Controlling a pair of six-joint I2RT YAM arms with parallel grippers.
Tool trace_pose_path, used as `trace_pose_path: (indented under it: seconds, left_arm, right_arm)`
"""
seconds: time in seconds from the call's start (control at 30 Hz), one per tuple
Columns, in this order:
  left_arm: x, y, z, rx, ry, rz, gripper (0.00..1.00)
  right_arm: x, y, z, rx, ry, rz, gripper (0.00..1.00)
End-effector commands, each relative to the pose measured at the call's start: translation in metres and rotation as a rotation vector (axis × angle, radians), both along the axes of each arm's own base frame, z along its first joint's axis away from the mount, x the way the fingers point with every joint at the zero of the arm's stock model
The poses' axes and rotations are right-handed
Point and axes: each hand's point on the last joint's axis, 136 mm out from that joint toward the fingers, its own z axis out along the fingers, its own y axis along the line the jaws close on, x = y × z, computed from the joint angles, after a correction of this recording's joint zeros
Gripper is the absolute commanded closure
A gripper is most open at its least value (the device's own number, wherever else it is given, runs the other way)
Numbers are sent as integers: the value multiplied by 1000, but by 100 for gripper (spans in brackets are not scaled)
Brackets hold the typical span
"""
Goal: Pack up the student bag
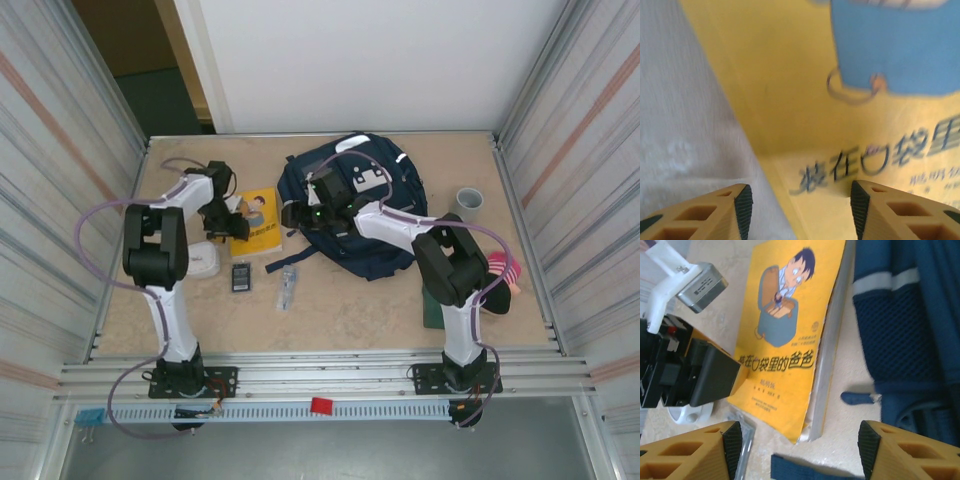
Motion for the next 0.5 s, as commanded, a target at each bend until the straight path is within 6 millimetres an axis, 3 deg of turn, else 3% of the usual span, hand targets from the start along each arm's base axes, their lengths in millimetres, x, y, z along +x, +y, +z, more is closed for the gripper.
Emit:
trace_pose_path:
  seconds: [0.0, 0.23, 0.47]
  left_arm:
    - [7, -1, 25, -88, -112, 130, 41]
    - [15, -1, 48, -332, -248, 312, 40]
    - [20, -1, 37, -428, -224, 377, 43]
  right_arm:
    - [-14, 11, -14, -65, 36, 18, 37]
    - [-10, 23, -33, -153, 25, 27, 42]
    - [-9, 36, -61, -172, 72, 50, 54]
